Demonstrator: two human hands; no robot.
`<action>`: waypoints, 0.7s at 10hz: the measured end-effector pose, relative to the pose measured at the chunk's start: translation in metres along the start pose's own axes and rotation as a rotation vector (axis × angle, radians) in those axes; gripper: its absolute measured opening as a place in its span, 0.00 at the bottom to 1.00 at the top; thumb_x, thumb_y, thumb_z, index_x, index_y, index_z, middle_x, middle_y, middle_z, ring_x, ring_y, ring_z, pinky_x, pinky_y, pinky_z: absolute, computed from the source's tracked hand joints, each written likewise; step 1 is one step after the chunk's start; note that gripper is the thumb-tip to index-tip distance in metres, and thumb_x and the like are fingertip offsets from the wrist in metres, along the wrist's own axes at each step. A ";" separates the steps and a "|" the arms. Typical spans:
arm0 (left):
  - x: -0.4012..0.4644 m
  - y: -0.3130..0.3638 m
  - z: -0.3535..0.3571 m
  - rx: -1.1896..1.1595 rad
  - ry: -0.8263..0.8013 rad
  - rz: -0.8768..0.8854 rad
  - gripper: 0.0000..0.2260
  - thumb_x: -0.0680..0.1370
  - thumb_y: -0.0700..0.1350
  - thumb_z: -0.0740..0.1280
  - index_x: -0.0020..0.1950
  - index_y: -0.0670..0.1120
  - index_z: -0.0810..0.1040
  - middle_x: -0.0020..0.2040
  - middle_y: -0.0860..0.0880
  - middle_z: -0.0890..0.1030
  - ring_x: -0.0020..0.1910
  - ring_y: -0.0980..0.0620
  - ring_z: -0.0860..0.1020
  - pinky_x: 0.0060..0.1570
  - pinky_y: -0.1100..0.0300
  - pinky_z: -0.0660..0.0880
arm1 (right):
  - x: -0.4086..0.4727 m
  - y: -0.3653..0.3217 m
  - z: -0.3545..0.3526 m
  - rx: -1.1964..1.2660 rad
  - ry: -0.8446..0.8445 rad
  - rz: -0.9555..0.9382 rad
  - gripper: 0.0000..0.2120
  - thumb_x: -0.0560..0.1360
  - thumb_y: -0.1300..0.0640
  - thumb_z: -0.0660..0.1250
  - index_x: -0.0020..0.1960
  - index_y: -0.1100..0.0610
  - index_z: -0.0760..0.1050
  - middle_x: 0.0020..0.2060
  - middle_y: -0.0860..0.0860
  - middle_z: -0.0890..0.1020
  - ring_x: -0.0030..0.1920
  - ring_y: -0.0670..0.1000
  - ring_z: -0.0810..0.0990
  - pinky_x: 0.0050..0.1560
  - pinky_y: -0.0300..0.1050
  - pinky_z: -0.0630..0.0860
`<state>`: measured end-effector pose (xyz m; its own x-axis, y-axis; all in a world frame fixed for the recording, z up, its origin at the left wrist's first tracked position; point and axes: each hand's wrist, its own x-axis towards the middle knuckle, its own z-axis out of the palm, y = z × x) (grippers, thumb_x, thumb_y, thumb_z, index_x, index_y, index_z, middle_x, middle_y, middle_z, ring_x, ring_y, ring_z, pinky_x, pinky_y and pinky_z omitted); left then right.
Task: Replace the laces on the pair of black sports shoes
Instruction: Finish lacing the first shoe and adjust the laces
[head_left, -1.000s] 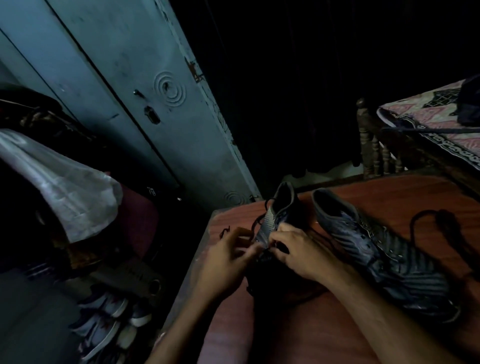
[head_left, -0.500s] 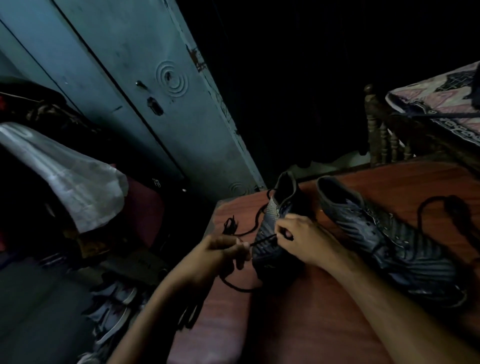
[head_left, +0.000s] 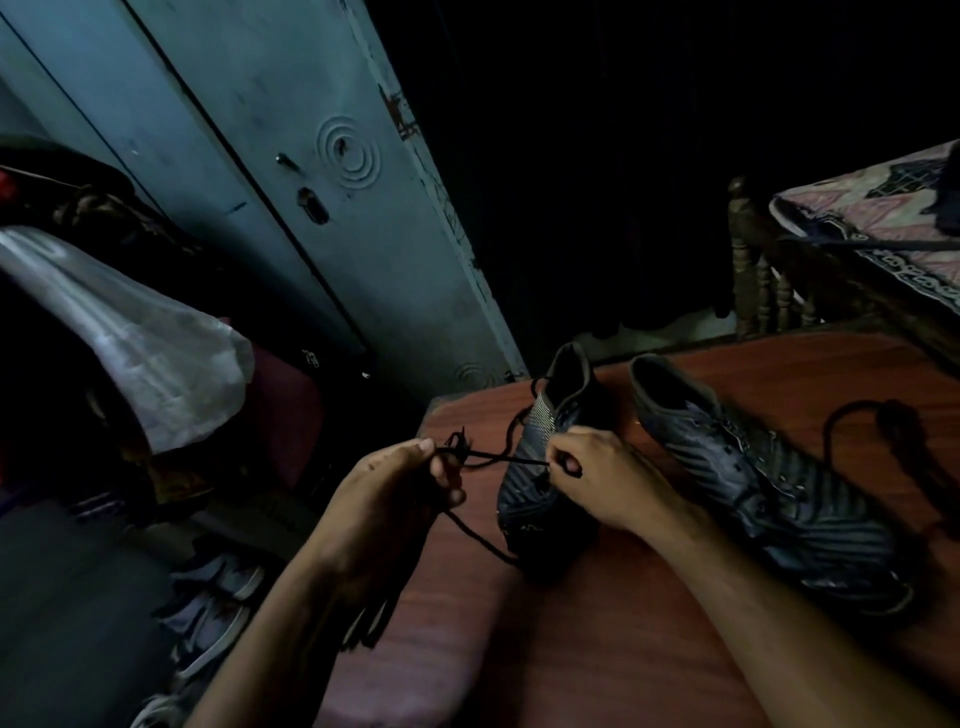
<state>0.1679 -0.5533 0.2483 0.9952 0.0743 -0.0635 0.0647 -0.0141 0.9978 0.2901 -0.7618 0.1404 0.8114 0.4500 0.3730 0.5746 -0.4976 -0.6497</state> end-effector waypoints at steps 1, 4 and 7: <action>0.001 0.003 0.000 0.048 -0.018 0.017 0.09 0.77 0.53 0.70 0.43 0.49 0.80 0.42 0.49 0.80 0.41 0.52 0.79 0.47 0.52 0.74 | -0.001 -0.001 -0.001 0.022 0.022 0.017 0.07 0.76 0.55 0.67 0.40 0.51 0.71 0.37 0.46 0.71 0.35 0.43 0.71 0.37 0.43 0.67; 0.006 0.026 0.014 0.182 0.082 -0.010 0.15 0.79 0.51 0.63 0.33 0.51 0.76 0.35 0.49 0.74 0.33 0.52 0.71 0.35 0.55 0.68 | -0.003 -0.002 -0.002 0.032 0.030 0.017 0.09 0.75 0.55 0.68 0.38 0.51 0.70 0.36 0.47 0.71 0.35 0.43 0.72 0.35 0.41 0.67; -0.007 0.058 0.027 0.126 -0.081 0.171 0.20 0.81 0.55 0.67 0.33 0.46 0.70 0.37 0.43 0.69 0.35 0.51 0.71 0.42 0.57 0.74 | -0.002 -0.003 -0.003 0.051 0.021 0.057 0.07 0.74 0.55 0.67 0.39 0.53 0.71 0.36 0.46 0.72 0.35 0.42 0.73 0.34 0.38 0.67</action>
<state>0.1664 -0.5813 0.3060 0.9948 -0.0199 0.0997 -0.1015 -0.1443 0.9843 0.2868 -0.7640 0.1438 0.8453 0.4056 0.3479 0.5213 -0.4832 -0.7034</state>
